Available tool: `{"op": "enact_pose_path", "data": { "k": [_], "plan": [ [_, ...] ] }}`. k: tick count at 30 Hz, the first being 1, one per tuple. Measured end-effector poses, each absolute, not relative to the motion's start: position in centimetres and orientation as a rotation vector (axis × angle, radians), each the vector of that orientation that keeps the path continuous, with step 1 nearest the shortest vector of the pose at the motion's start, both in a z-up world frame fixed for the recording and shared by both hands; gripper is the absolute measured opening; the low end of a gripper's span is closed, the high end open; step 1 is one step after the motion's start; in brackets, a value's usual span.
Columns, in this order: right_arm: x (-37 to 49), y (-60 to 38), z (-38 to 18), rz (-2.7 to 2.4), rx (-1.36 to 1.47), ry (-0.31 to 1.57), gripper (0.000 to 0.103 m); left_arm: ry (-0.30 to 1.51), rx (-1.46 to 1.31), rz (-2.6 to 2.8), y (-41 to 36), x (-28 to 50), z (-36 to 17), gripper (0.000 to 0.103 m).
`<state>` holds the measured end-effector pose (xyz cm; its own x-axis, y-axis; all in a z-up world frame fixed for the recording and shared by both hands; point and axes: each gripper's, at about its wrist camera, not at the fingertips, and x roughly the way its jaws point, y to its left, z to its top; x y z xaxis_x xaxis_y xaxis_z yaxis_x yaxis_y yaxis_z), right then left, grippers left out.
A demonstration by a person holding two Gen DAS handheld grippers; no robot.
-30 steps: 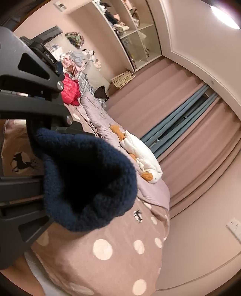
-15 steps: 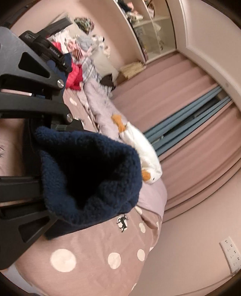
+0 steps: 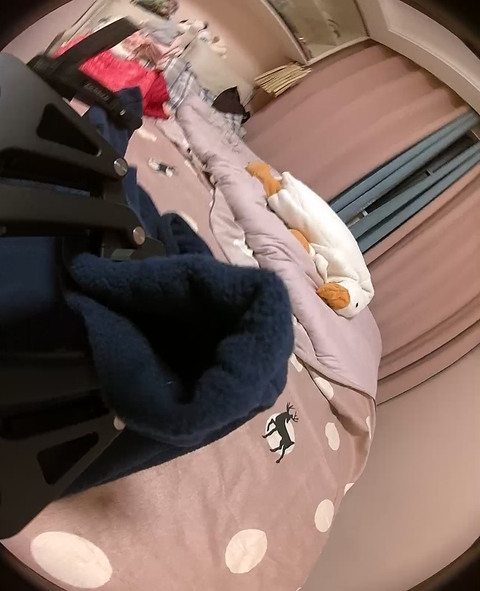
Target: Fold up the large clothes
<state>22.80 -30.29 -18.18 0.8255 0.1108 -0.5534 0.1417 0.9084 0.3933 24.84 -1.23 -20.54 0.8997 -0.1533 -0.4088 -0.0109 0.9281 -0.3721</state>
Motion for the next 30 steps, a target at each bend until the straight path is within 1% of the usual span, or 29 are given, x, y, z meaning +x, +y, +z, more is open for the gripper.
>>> {"op": "enact_pose_path", "data": {
  "k": [3, 8, 13, 15, 18, 23, 25, 30],
  "plan": [
    [22.0, -30.2, -17.9, -0.021, 0.389, 0.57, 0.023, 0.424, -0.304, -0.045, -2.3, 24.2, -20.2, 0.017],
    [21.9, -30.4, -18.6, -0.057, 0.413, 0.585, 0.024, 0.438, -0.181, -0.036, -3.5, 23.8, -20.6, 0.017],
    [22.9, -30.3, -18.2, -0.048, 0.427, 0.573, 0.024, 0.503, -0.327, -0.067, -1.6, 25.3, -21.1, 0.017],
    [23.0, -30.2, -18.2, -0.051, 0.436, 0.572, 0.024, 0.517, -0.342, -0.084, -1.4, 25.5, -21.1, 0.018],
    [23.1, -29.7, -18.4, -0.067, 0.421, 0.575, 0.024, 0.52, -0.239, -0.057, -2.2, 25.4, -21.3, 0.024],
    [23.5, -29.5, -18.4, -0.083, 0.451, 0.569, 0.026, 0.495, -0.134, -0.047, -2.1, 23.5, -22.8, 0.041],
    [23.3, -29.2, -18.6, -0.087, 0.462, 0.558, 0.027, 0.52, -0.185, -0.074, -1.2, 23.5, -23.1, 0.042],
    [23.1, -28.1, -17.9, -0.093, 0.378, 0.578, 0.027, 0.574, -0.344, -0.116, 0.2, 24.5, -22.5, 0.042]
  ]
}}
